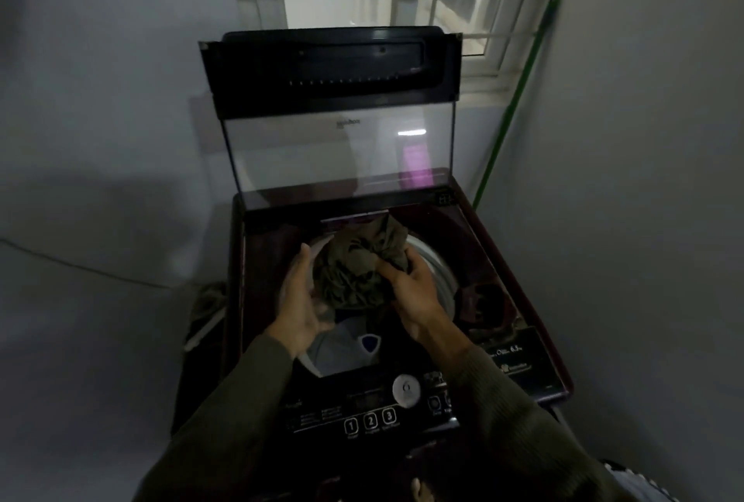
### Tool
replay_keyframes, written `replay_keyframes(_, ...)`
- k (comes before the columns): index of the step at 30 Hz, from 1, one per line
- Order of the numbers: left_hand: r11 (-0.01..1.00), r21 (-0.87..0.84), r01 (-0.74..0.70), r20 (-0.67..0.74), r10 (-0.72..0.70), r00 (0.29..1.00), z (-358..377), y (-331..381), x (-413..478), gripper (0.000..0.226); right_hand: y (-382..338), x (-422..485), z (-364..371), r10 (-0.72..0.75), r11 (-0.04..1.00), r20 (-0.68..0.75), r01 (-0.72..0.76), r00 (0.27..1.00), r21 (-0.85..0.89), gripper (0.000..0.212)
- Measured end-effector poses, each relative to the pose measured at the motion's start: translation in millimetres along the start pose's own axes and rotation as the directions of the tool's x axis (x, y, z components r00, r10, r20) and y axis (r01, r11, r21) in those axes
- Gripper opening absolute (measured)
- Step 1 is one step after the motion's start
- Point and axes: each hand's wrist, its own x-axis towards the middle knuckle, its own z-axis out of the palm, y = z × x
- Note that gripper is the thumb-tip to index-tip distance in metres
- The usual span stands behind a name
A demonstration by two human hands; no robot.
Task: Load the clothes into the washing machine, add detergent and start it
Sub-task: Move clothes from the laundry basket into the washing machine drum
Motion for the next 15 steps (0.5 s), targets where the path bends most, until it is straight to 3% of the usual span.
replay_keyframes(3,0.986,-0.134,0.096,0.156,-0.074,0.985,3,-6,7,0.088,-2,7,-2,0.067,0.992,0.092,-0.076,0.994,0.102,0.034)
replay_keyframes(6,0.967,-0.246,0.067,0.236,-0.008,0.972,14,1,13,0.088,-2,15,-10,0.102,0.991,0.199,-0.117,0.975,0.067,0.036)
replay_keyframes(11,0.986,0.071,-0.154,0.077,0.148,0.986,40,1,10,0.038,3,33,-28,0.077,0.984,0.313,-0.022,0.947,-0.175,0.038)
replay_keyframes(15,0.883,0.369,-0.29,0.004,0.31,0.951,46,-15,16,0.04,6,41,-40,0.037,0.892,0.492,0.193,0.87,-0.408,0.037)
